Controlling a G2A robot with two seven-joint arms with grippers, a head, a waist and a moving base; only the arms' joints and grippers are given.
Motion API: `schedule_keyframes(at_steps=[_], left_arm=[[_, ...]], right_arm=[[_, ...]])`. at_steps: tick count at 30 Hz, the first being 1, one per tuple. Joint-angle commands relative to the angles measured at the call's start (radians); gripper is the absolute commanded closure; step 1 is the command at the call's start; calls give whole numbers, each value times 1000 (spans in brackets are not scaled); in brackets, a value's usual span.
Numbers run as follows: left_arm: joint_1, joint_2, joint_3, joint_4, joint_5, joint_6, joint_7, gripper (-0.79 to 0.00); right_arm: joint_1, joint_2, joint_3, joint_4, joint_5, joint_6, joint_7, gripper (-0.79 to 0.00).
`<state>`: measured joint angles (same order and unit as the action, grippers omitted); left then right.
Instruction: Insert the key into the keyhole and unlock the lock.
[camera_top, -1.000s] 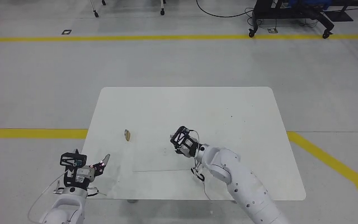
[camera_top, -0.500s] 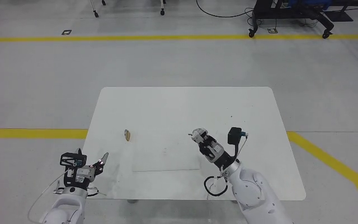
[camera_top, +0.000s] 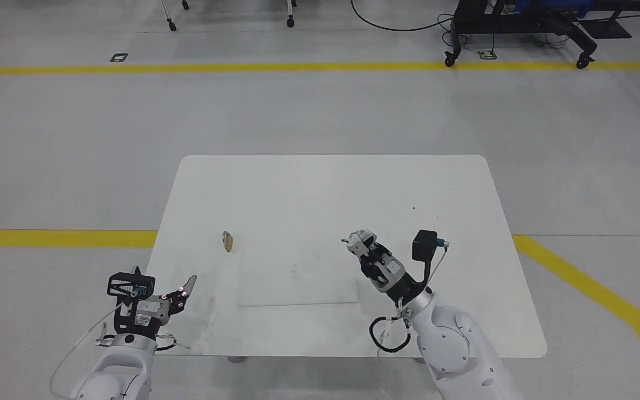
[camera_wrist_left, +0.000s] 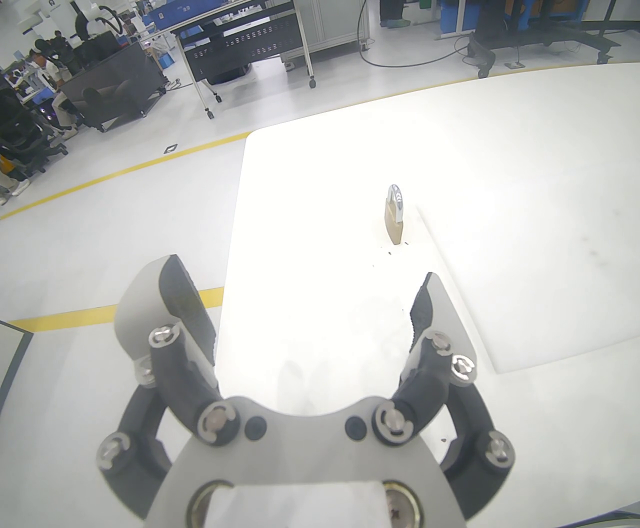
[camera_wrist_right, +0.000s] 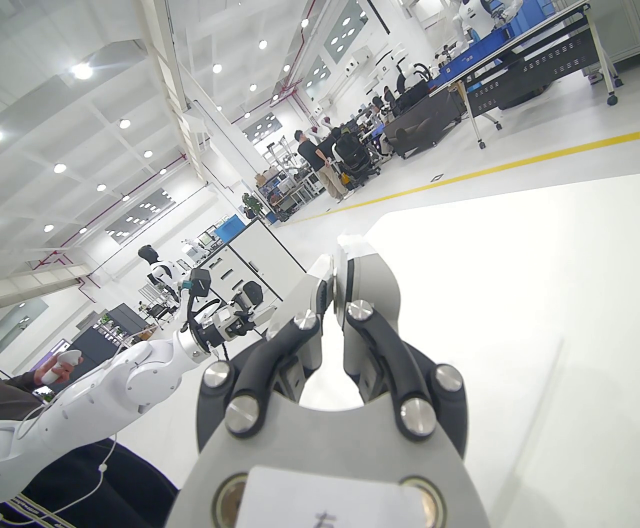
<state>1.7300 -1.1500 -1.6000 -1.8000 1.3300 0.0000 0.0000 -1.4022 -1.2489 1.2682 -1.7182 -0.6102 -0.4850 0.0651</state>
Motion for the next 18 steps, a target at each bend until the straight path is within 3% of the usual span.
schedule_keyframes(at_steps=[1, 5, 11, 14, 18], left_arm=[[0, 0, 0, 0, 0, 0, 0, -785], [0, 0, 0, 0, 0, 0, 0, -785], [-1, -2, 14, -21, -32, -33, -2, -785], [2, -8, 34, -106, -256, -128, -82, -785], [-5, -8, 3, -176, -769, -211, -397, -785]], right_arm=[[0, 0, 0, 0, 0, 0, 0, 0], [3, -2, -18, -4, 24, -25, 8, 0], [134, -24, -123, 175, 204, -86, 92, 0], [179, -37, -163, 247, 265, -96, 83, 0], [206, -49, -188, 295, 337, -103, 68, 0]])
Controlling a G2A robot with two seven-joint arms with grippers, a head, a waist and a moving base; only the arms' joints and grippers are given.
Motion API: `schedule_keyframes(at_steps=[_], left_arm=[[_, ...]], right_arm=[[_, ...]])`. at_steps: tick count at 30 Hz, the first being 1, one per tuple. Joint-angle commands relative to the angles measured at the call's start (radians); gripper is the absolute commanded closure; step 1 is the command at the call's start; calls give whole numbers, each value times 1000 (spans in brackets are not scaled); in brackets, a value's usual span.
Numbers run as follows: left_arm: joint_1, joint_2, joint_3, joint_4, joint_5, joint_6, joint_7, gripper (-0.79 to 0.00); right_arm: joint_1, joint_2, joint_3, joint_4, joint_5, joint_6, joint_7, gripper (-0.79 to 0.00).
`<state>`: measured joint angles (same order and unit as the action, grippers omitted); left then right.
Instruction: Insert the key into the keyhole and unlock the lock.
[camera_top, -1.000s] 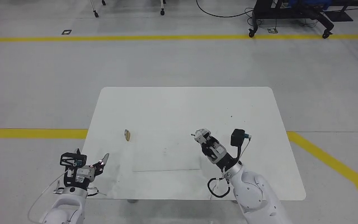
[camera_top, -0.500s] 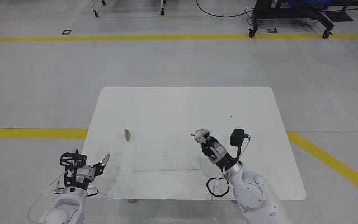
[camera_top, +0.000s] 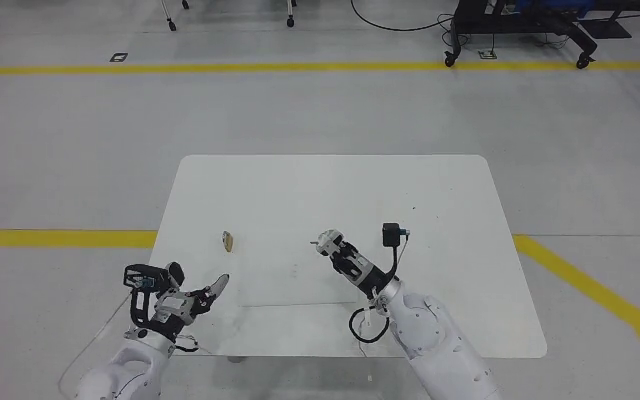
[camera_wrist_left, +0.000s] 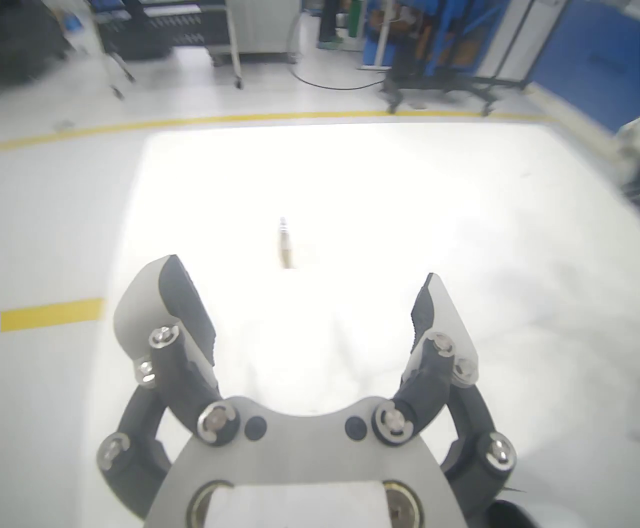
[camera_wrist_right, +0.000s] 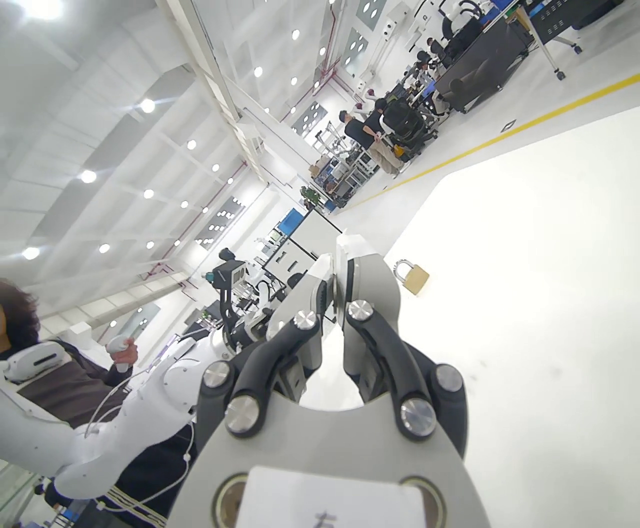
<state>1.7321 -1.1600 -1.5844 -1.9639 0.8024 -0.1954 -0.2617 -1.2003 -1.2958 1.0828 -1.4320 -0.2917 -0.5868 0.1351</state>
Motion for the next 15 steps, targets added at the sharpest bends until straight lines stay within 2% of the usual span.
schedule_keyframes(at_steps=[1, 2, 3, 12, 13, 15], left_arm=[[-19, 4, -26, -16, -361, -17, -228, -785], [-34, 7, -37, -15, -463, -8, -318, -785], [-39, 8, -41, -15, -491, -3, -345, -785], [-39, 8, -41, -15, -491, -3, -345, -785], [-35, 6, -32, -12, -522, 1, -346, -785], [-30, 2, -17, -3, -748, 54, -410, -785]], right_arm=[[7, -3, -4, 17, 32, -2, -4, 0], [7, -5, -6, 23, 55, -4, -1, 0], [8, -6, -8, 28, 77, -3, 6, 0], [11, -8, -3, 28, 97, -5, 4, 0], [11, -8, -3, 28, 97, -5, 4, 0], [2, -11, -17, 9, 134, -9, 12, 0]])
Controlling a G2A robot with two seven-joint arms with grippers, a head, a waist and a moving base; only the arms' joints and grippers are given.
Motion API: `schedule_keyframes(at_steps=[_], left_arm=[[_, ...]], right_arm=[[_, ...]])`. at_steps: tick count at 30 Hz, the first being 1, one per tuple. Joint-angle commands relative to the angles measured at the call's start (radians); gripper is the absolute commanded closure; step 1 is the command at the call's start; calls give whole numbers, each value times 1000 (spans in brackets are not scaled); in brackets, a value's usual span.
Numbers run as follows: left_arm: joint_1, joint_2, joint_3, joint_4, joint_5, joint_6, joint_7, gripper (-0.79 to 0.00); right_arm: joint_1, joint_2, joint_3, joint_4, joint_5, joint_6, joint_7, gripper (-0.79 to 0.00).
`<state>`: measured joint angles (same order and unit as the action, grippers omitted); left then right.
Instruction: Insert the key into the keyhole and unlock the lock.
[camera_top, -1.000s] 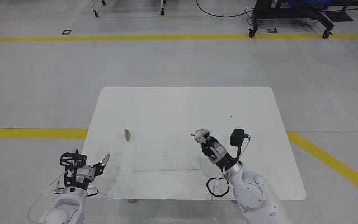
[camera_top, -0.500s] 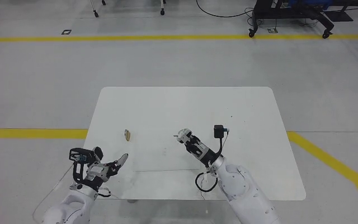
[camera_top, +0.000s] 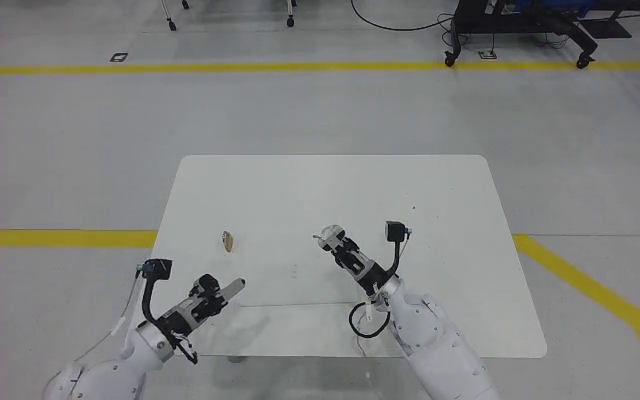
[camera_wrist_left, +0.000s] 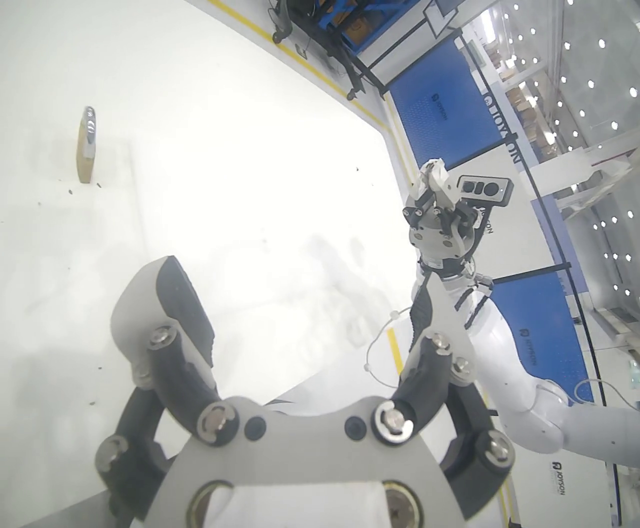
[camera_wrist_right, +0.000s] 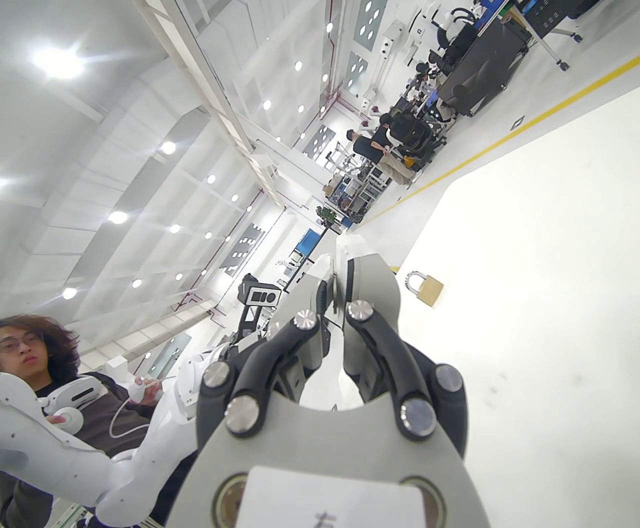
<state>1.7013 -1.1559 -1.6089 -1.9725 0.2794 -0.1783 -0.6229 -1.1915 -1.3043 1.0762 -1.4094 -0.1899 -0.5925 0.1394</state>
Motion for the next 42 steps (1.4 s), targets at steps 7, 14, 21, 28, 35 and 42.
schedule_keyframes(at_steps=[7, 14, 21, 28, 35, 42], left_arm=[[-136, -1, -37, 116, -845, 396, -281, -785], [-250, -6, 72, 194, -928, 449, -324, -785], [-299, -7, 141, 261, -855, 385, -290, -625], [-308, 0, 170, 268, -731, 299, -273, -385], [-307, 6, 187, 259, -625, 249, -247, -372], [-304, 11, 197, 264, -592, 234, -240, -366]], right_arm=[[30, -14, -64, 3, 279, 103, 217, 0], [65, -13, -64, -7, 374, 281, 369, 0], [35, -4, -41, -54, 416, 372, 443, 0], [38, -4, -66, -47, 416, 478, 503, 0], [42, -7, -72, -50, 427, 481, 509, 0], [48, -11, -79, -44, 437, 480, 496, 0]])
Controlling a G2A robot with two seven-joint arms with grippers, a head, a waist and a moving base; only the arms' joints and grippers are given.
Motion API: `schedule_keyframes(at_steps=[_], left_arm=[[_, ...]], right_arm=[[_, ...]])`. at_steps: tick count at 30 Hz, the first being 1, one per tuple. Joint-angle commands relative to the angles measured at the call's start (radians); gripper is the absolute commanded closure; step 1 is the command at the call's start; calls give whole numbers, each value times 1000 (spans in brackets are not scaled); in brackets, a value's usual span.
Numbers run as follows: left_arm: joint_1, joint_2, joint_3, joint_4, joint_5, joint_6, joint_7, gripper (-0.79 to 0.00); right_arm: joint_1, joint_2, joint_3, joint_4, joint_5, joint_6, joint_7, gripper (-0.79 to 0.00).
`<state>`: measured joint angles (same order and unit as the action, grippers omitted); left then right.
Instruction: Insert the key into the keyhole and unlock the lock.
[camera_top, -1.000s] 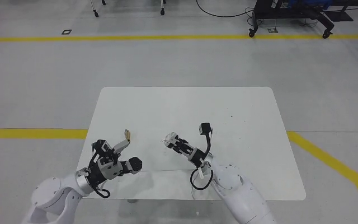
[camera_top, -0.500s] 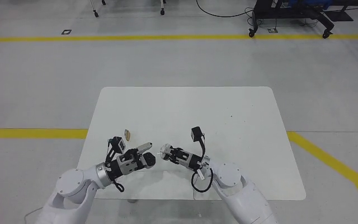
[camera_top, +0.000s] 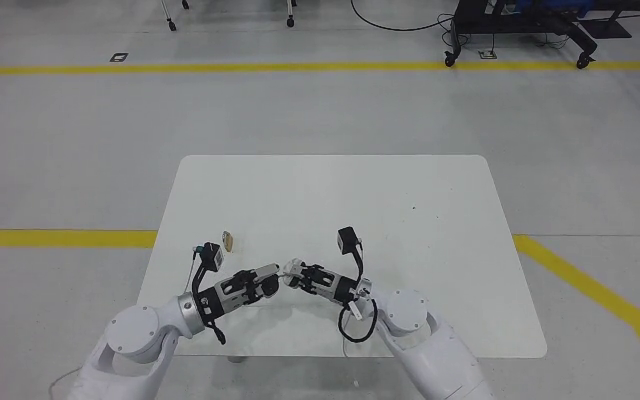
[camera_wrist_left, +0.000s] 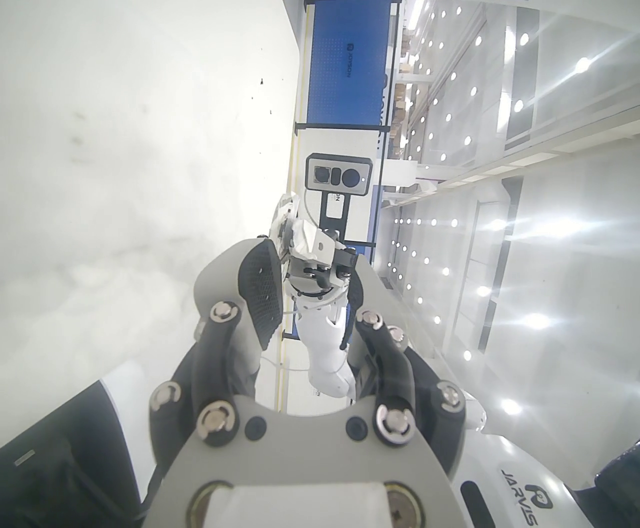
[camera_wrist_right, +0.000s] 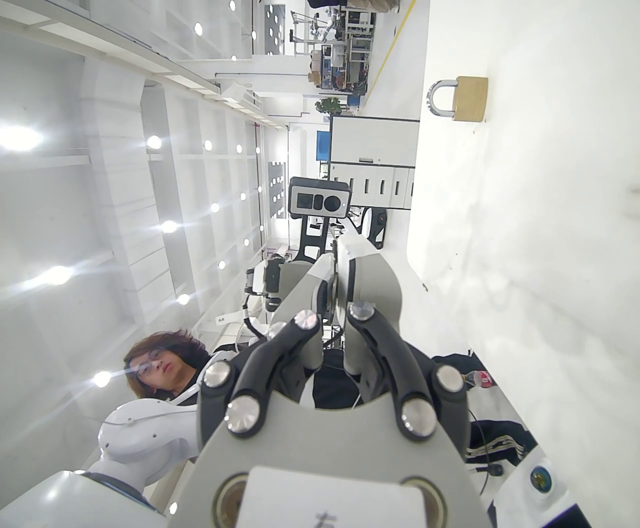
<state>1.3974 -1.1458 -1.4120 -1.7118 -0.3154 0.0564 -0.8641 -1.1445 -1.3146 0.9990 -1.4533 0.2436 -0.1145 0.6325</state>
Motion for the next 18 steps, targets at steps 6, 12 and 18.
schedule_keyframes(at_steps=[6, 12, 18], left_arm=[[-4, 4, 3, 9, 3, -3, 3, -345], [-4, 7, 3, 17, -13, -4, 3, -339], [-8, 9, 4, 24, -28, -3, 3, -308]], right_arm=[[9, -4, -2, 3, 7, -5, -14, 0], [12, -5, -11, 7, 11, 27, 6, 0], [21, -8, -22, 13, 8, 45, 15, 0]])
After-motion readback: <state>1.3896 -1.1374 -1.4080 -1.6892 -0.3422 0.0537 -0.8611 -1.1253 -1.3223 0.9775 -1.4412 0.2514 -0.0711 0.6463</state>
